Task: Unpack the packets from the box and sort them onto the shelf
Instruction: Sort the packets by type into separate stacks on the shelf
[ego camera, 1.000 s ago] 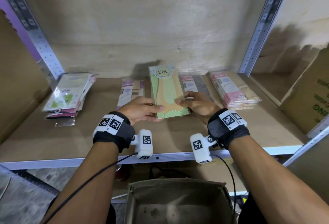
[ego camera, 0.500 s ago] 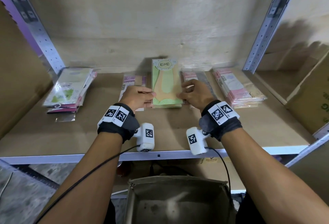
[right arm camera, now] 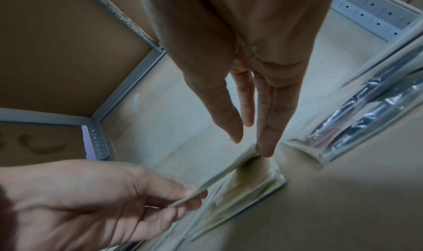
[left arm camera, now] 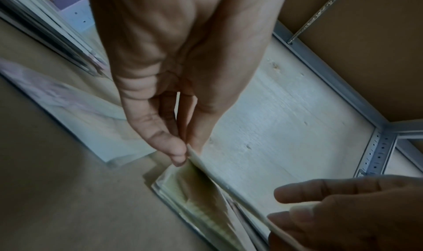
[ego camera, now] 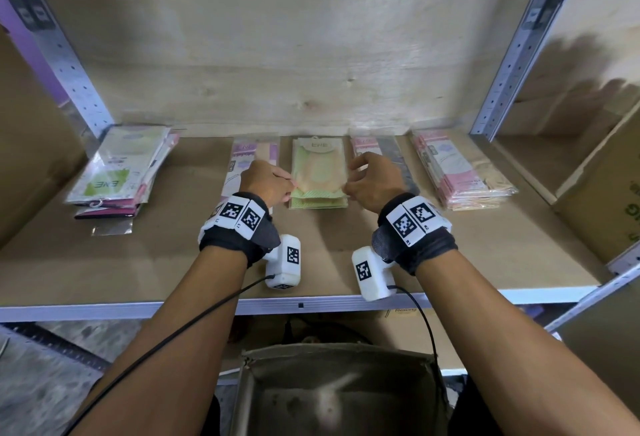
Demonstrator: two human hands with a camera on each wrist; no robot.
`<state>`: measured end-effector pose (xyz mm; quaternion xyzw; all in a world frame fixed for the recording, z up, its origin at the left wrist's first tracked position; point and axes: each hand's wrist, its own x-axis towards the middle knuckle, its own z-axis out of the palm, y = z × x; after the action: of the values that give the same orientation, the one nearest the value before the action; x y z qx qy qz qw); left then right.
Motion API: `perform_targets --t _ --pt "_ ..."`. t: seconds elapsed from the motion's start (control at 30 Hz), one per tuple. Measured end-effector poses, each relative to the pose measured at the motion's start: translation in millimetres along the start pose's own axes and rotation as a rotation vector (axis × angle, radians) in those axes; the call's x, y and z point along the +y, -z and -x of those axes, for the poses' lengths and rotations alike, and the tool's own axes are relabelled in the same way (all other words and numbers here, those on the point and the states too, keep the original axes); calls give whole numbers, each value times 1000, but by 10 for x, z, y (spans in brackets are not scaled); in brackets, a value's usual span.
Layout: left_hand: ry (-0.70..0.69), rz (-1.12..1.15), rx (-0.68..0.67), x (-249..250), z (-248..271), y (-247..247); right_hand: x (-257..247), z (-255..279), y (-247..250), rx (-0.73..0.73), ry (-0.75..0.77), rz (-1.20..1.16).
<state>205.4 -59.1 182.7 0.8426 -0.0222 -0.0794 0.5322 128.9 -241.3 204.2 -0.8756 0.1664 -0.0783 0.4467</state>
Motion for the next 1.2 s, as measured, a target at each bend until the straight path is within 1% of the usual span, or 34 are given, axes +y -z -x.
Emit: perform_targets --t 0.33,0.73,0.9,1.07,1.2 --pt "46 -159 -13 52 56 3 20 12 -29 -68 1 100" --pt "79 -152 -72 103 130 21 39 15 -39 -107 1 107" --pt "15 -214 -56 90 145 37 41 3 -45 -103 3 117" --pt "2 -226 -61 86 150 45 34 -2 -55 -106 6 137" --pt "43 -177 -94 72 158 65 24 6 -43 -114 7 159"
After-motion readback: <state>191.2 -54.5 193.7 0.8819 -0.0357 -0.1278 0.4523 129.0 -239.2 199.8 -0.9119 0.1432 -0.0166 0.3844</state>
